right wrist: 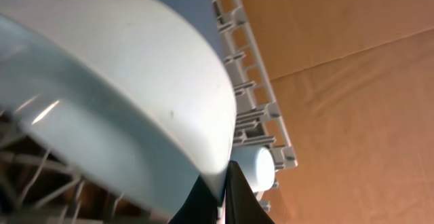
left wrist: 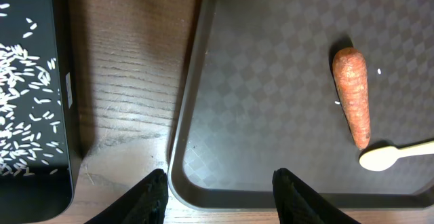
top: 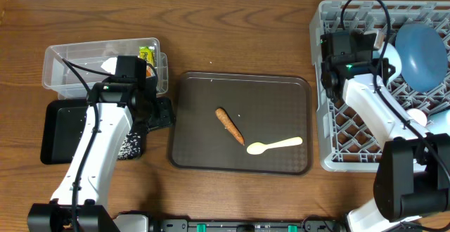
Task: Sort waste into correct bins and load items into the dishwasher rack
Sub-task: 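Move the right gripper from the rack down to the cream spoon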
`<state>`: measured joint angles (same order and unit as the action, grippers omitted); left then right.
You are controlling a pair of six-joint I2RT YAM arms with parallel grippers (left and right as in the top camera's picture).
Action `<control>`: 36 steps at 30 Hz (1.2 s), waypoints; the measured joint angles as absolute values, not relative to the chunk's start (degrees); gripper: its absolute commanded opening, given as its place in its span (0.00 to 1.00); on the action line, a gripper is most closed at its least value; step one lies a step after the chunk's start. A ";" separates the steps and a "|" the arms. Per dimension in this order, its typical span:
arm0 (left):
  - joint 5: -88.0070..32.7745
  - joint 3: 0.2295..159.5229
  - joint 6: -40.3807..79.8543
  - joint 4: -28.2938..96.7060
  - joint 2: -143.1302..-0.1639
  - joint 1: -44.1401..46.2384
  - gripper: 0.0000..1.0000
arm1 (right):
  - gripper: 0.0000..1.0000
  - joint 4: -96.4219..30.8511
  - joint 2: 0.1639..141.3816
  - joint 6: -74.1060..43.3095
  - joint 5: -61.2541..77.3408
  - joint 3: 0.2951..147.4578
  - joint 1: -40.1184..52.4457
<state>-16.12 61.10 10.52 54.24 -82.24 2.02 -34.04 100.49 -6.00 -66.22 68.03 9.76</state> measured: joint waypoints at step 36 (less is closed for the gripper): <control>-16.12 61.10 10.52 54.46 -82.24 2.02 0.53 | 0.83 -50.96 81.76 2.55 9.50 67.68 17.10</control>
